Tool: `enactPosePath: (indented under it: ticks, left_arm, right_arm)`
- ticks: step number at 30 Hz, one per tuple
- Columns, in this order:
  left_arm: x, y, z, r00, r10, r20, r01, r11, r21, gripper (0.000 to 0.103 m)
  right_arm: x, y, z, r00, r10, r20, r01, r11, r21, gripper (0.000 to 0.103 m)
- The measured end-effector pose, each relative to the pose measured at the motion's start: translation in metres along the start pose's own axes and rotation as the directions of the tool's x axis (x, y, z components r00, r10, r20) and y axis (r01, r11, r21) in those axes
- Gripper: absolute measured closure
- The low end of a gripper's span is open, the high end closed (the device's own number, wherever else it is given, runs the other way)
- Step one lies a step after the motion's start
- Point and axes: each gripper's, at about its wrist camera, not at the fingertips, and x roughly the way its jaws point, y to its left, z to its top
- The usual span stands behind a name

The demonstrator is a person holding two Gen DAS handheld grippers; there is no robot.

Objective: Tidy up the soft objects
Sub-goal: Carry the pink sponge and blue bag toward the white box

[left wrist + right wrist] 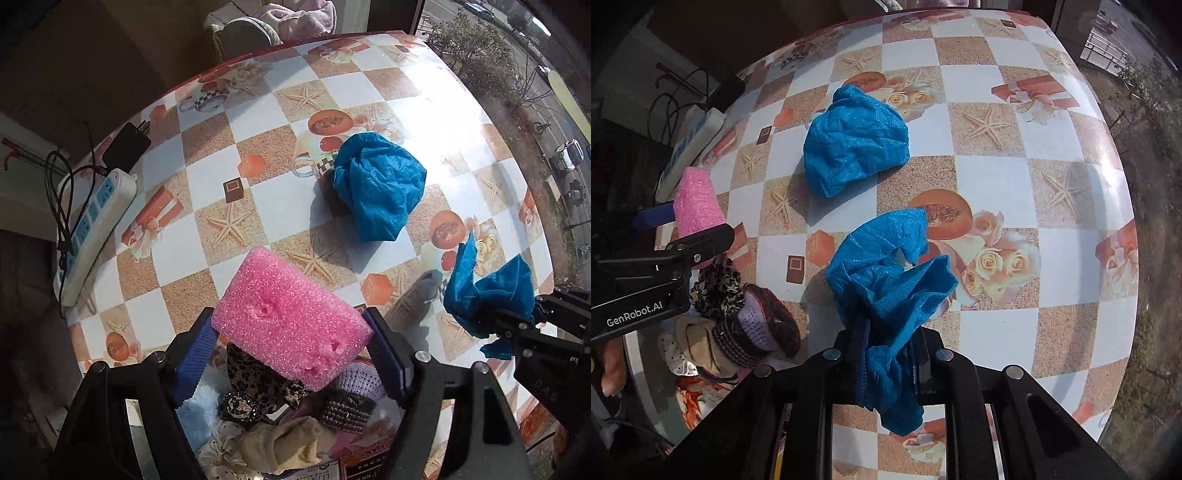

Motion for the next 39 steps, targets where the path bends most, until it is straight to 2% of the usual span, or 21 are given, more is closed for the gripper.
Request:
enactPosePath:
  ticks: [1,4,5,7,8,10,14,19,27,34,39]
  left_arm:
    - [-0.008,0.004,-0.008,1.000,0.000,0.009,0.000,1.000,-0.004,0.022]
    - [-0.042,-0.030,0.004,1.000,-0.014,0.012,0.014,1.000,-0.018,0.022]
    - [-0.065,-0.059,0.025,1.000,-0.015,0.014,0.015,1.000,-0.022,0.022]
    - [-0.042,-0.065,0.048,1.000,-0.018,0.006,0.018,0.999,-0.026,0.022]
    - [-0.044,-0.061,0.045,1.000,-0.013,0.009,0.013,1.000,-0.025,0.022]
    - [-0.061,-0.060,0.023,1.000,-0.020,0.014,0.020,1.000,-0.007,0.022]
    - [-0.090,-0.082,-0.034,0.999,-0.042,0.012,0.041,0.998,0.049,0.022]
    - [-0.115,-0.126,-0.063,0.998,-0.062,-0.006,0.062,0.982,0.178,0.022]
    - [-0.138,-0.183,-0.097,0.993,-0.120,-0.017,0.119,0.942,0.315,0.022]
    - [-0.155,-0.186,-0.138,0.985,-0.170,0.009,0.153,0.905,0.397,0.022]
    - [-0.161,-0.156,-0.173,0.979,-0.201,0.034,0.173,0.907,0.384,0.022]
  right_arm:
    - [-0.007,-0.008,-0.007,1.000,0.018,-0.005,-0.018,1.000,0.011,0.085]
    - [-0.020,-0.026,-0.021,0.999,0.049,-0.007,-0.049,0.998,0.027,0.085]
    - [-0.025,-0.027,-0.024,0.999,0.053,-0.002,-0.053,0.998,0.027,0.085]
    - [-0.024,-0.023,-0.030,0.998,0.061,0.002,-0.061,0.998,0.030,0.085]
    - [-0.027,-0.024,-0.033,0.998,0.064,0.006,-0.064,0.997,0.031,0.084]
    - [-0.035,-0.027,-0.040,0.997,0.073,0.011,-0.073,0.997,0.038,0.084]
    - [-0.051,-0.034,-0.058,0.996,0.084,0.019,-0.084,0.995,0.044,0.084]
    - [-0.063,-0.044,-0.078,0.997,0.081,0.018,-0.082,0.996,0.035,0.084]
    - [-0.067,-0.056,-0.112,0.995,0.097,-0.008,-0.097,0.995,-0.004,0.084]
    - [-0.069,-0.052,-0.154,0.997,0.071,-0.025,-0.071,0.997,-0.029,0.084]
    - [-0.066,-0.026,-0.196,0.999,0.037,-0.039,-0.039,0.999,-0.038,0.084]
